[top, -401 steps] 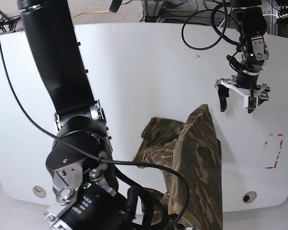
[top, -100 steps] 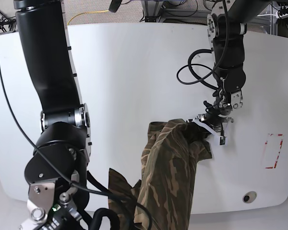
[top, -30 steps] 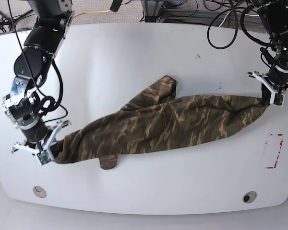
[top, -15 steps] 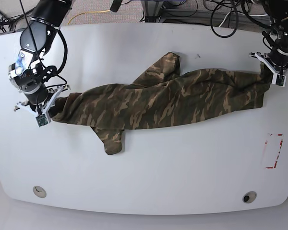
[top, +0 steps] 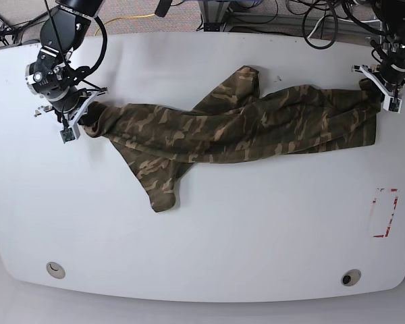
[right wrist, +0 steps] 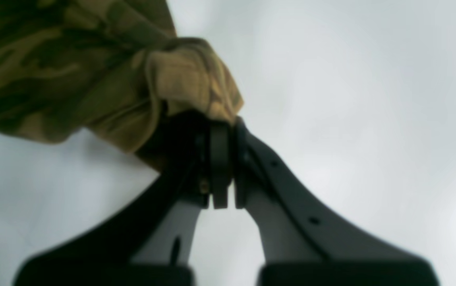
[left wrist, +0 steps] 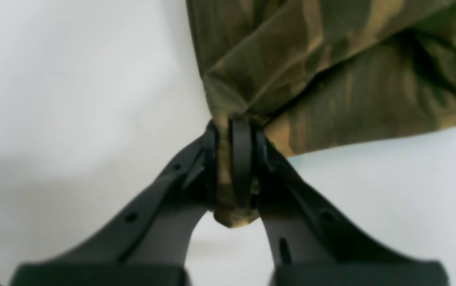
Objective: Fold the T-shirt properly
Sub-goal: 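Lower the stretched shirt onto the table and open both grippers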
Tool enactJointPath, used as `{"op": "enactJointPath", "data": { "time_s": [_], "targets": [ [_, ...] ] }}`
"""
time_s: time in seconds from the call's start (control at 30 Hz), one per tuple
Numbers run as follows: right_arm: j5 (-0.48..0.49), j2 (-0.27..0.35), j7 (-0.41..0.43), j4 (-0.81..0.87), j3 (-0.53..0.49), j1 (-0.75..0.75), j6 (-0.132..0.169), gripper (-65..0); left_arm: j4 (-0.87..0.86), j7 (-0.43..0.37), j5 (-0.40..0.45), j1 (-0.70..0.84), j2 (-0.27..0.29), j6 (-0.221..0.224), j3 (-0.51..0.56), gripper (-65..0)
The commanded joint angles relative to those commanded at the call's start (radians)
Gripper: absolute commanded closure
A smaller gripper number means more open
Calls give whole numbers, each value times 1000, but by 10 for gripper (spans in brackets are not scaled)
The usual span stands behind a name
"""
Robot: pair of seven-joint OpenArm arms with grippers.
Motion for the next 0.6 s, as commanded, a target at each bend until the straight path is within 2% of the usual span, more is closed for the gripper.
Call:
{"op": "enactJointPath", "data": {
  "time_s": [0.1,0.2,0.33,0.37,0.5,0.6],
  "targets": [
    [0,-3,0,-35,52,23,0,0,2,-14,0,-2,-9,0,-15,-7],
    [0,-5,-8,-35,66,26,0,-43,8,-28,0,-3,-12,0,-18,-10],
    [3,-5,-44,21,71,26,0,-200,40,-26,2,-3,-11,0,-18,-17],
    [17,-6,-60,38,71,26,0,-241,40,-26,2,-3,-11,0,-18,-35],
    [190,2,-146,127,74,18,0,-380,43,-26,0,-3,-8,0,-18,-236],
    [288,3,-216,195,87,20,0,-411,69,-23,0,-3,-8,0,-18,-353]
  ]
}}
